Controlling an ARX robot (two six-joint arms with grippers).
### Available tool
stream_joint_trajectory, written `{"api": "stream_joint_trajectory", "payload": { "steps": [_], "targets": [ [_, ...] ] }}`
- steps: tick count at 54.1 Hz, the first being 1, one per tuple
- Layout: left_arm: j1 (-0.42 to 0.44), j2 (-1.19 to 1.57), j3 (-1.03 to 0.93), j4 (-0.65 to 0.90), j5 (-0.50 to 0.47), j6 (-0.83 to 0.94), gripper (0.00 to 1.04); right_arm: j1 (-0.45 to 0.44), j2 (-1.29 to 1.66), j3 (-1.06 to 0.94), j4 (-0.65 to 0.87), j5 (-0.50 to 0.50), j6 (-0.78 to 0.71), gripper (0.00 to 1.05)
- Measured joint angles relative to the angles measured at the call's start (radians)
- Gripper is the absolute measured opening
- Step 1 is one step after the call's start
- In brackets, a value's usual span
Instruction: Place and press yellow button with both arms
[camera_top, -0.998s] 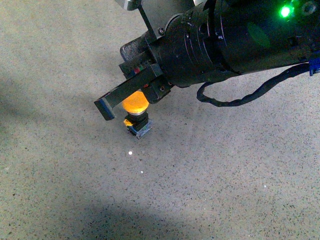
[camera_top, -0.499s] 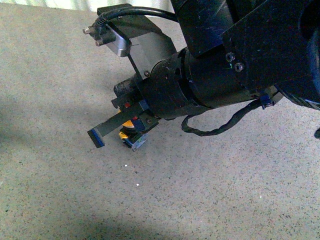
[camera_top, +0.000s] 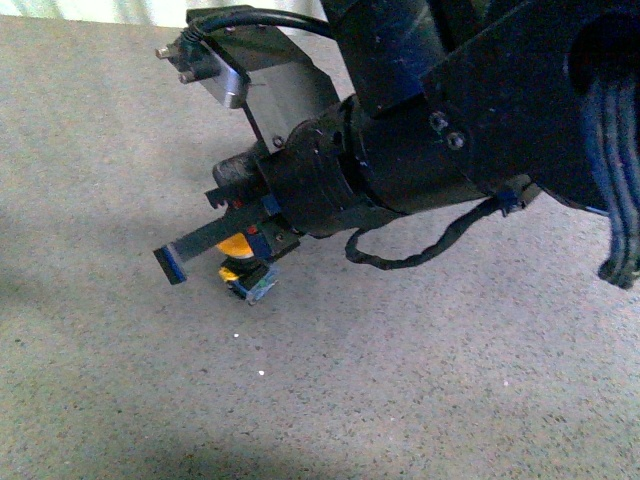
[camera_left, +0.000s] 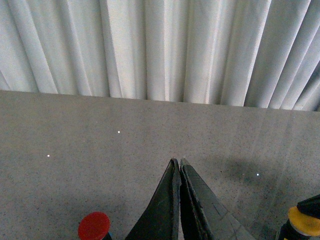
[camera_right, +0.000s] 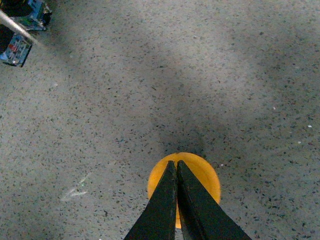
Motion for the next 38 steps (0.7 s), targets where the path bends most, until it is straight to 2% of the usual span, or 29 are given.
{"api": "stream_joint_trajectory", "payload": {
  "steps": [19, 27, 29, 31, 35, 38],
  "targets": [
    [0.0, 0.0, 0.0, 0.0, 0.0, 0.0, 0.01, -0.154, -0.29, -0.14, 0.17, -0.012, 0.23, 0.02],
    [0.0, 0.0, 0.0, 0.0, 0.0, 0.0, 0.01, -0.233, -0.468, -0.246, 0.189, 0.006, 0.266, 0.25],
    [0.0, 0.0, 0.0, 0.0, 0.0, 0.0, 0.01, -0.234, -0.491, -0.281, 0.244, 0.095, 0.246, 0.24],
    [0.0, 0.0, 0.0, 0.0, 0.0, 0.0, 0.01, -0.234, -0.523, -0.339, 0.381, 0.262, 0.198, 0.17],
    [0.0, 0.0, 0.0, 0.0, 0.0, 0.0, 0.01, -0.246, -0.571, -0.438, 0.564, 0.462, 0.124, 0.05],
    [0.0, 0.0, 0.0, 0.0, 0.0, 0.0, 0.01, -0.27, -0.615, -0.516, 0.635, 0.506, 0.093, 0.01]
  ]
}}
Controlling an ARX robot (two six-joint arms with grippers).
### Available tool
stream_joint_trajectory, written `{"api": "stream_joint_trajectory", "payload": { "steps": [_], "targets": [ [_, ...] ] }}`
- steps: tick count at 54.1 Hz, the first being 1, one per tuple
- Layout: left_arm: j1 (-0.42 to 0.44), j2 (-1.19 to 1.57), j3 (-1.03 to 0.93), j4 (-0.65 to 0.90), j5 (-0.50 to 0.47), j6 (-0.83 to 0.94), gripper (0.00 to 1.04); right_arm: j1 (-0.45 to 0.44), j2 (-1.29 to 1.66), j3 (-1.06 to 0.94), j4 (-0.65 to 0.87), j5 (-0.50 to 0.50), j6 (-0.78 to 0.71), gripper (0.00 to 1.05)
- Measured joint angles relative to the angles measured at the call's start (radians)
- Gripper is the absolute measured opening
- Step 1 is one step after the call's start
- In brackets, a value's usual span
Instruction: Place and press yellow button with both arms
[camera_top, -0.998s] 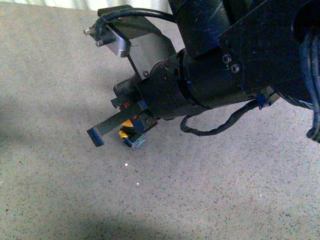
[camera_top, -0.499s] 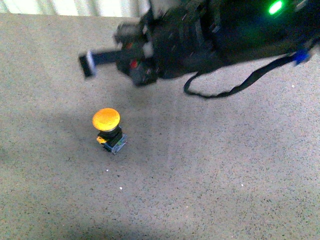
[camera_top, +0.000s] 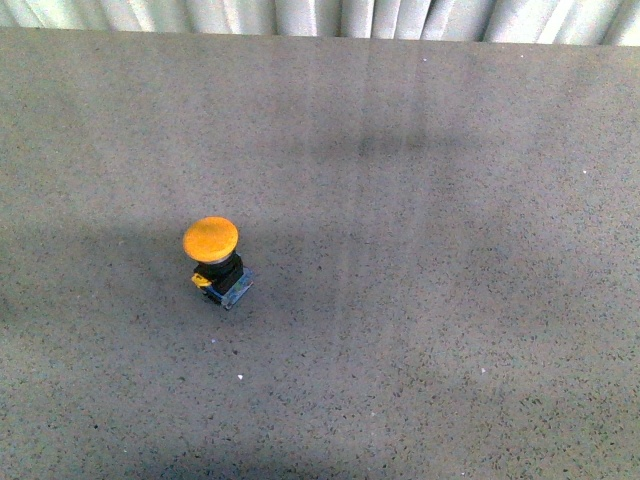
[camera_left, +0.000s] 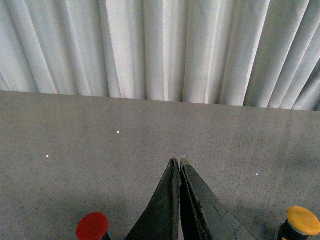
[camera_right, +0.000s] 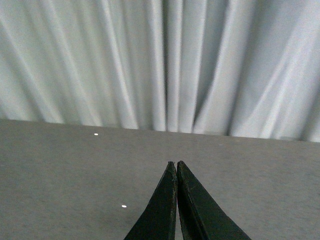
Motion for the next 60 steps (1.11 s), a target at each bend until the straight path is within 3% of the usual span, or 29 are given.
{"api": "stream_joint_trajectory", "payload": {
  "steps": [11, 22, 32, 35, 39, 45, 60],
  "targets": [
    [0.0, 0.0, 0.0, 0.0, 0.0, 0.0, 0.01, -0.096, -0.18, -0.236, 0.035, -0.072, -0.045, 0.01],
    [0.0, 0.0, 0.0, 0.0, 0.0, 0.0, 0.01, -0.145, -0.304, -0.336, 0.017, -0.124, -0.049, 0.01],
    [0.0, 0.0, 0.0, 0.0, 0.0, 0.0, 0.01, -0.19, -0.457, -0.423, -0.055, -0.167, -0.049, 0.01],
    [0.0, 0.0, 0.0, 0.0, 0.0, 0.0, 0.01, -0.237, -0.511, -0.444, -0.088, -0.236, -0.049, 0.01],
    [0.0, 0.0, 0.0, 0.0, 0.0, 0.0, 0.01, -0.274, -0.569, -0.463, -0.126, -0.244, -0.049, 0.01],
    [0.0, 0.0, 0.0, 0.0, 0.0, 0.0, 0.01, -0.275, -0.609, -0.508, -0.108, -0.251, -0.049, 0.01],
    [0.0, 0.0, 0.0, 0.0, 0.0, 0.0, 0.01, -0.277, -0.796, -0.515, -0.279, -0.25, -0.049, 0.01]
  ]
}}
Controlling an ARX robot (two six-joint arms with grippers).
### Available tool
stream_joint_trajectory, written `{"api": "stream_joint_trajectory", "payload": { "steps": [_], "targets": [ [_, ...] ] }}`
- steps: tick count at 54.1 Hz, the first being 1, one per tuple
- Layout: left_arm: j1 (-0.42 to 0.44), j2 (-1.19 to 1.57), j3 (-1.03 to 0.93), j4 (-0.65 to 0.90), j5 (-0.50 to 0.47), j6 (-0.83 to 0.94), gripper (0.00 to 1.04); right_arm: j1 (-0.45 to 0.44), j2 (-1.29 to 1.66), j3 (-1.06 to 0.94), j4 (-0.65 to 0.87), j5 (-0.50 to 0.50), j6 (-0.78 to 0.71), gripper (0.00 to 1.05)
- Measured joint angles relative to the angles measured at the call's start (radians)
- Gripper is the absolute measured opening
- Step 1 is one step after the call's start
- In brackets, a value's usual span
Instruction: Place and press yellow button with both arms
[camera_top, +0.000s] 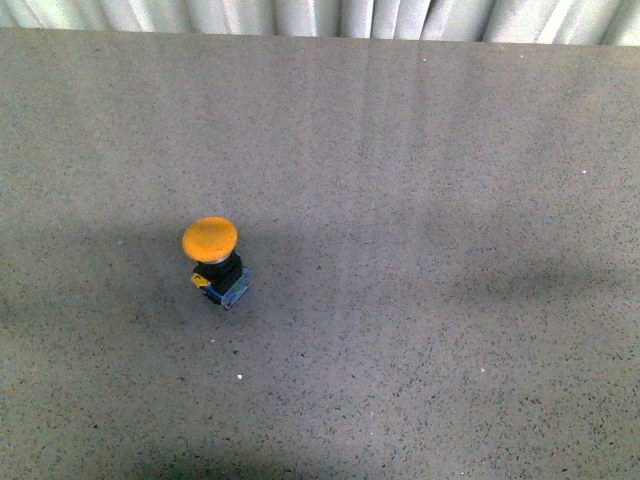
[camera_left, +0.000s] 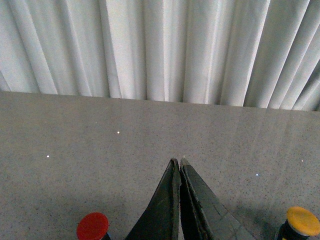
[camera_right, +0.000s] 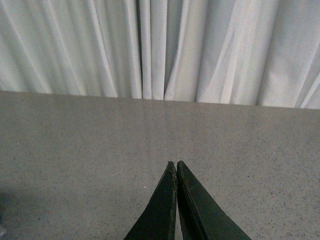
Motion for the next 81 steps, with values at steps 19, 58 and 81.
{"api": "stream_joint_trajectory", "payload": {
  "steps": [19, 58, 81],
  "targets": [
    [0.0, 0.0, 0.0, 0.0, 0.0, 0.0, 0.01, 0.0, -0.161, 0.0, -0.154, 0.0, 0.0, 0.01],
    [0.0, 0.0, 0.0, 0.0, 0.0, 0.0, 0.01, 0.0, -0.414, 0.0, -0.412, 0.001, 0.0, 0.01],
    [0.0, 0.0, 0.0, 0.0, 0.0, 0.0, 0.27, 0.0, -0.547, 0.0, -0.543, 0.0, -0.002, 0.15]
  ]
}}
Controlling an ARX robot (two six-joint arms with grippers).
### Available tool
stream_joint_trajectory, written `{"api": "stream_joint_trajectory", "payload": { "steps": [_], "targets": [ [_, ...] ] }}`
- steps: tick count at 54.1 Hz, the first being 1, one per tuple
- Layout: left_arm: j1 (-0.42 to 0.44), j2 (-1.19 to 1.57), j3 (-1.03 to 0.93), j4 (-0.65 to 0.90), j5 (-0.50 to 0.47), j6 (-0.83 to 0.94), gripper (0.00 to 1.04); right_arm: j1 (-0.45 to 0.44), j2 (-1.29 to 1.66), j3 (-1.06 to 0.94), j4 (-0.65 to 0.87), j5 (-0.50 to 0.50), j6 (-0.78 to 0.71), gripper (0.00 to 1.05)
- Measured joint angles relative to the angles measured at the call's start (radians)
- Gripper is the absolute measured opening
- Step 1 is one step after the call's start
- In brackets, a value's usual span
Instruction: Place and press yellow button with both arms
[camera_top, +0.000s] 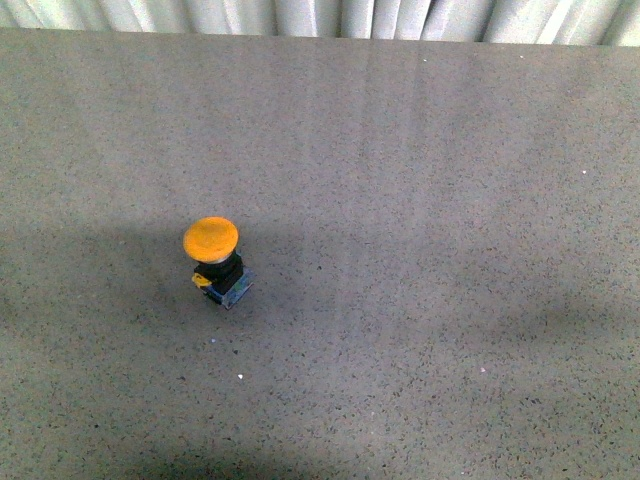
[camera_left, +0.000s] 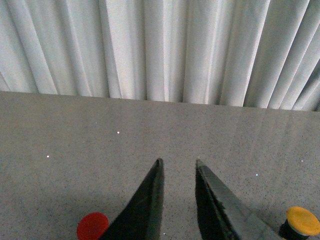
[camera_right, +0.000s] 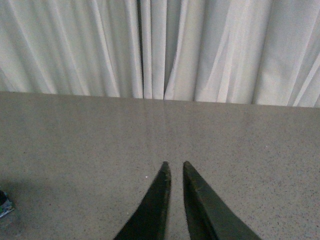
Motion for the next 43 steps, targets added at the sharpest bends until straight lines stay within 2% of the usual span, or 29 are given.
{"api": "stream_joint_trajectory", "payload": {
  "steps": [9, 14, 22, 28, 43],
  "targets": [
    [0.0, 0.0, 0.0, 0.0, 0.0, 0.0, 0.52, 0.0, -0.001, 0.0, 0.0, 0.0, 0.0, 0.4],
    [0.0, 0.0, 0.0, 0.0, 0.0, 0.0, 0.74, 0.0, -0.001, 0.0, 0.0, 0.0, 0.0, 0.61],
    [0.0, 0.0, 0.0, 0.0, 0.0, 0.0, 0.96, 0.0, -0.001, 0.0, 0.0, 0.0, 0.0, 0.84],
    [0.0, 0.0, 0.0, 0.0, 0.0, 0.002, 0.95, 0.0, -0.001, 0.0, 0.0, 0.0, 0.0, 0.97],
    [0.0, 0.0, 0.0, 0.0, 0.0, 0.002, 0.96, 0.0, -0.001, 0.0, 0.0, 0.0, 0.0, 0.96]
  ]
}}
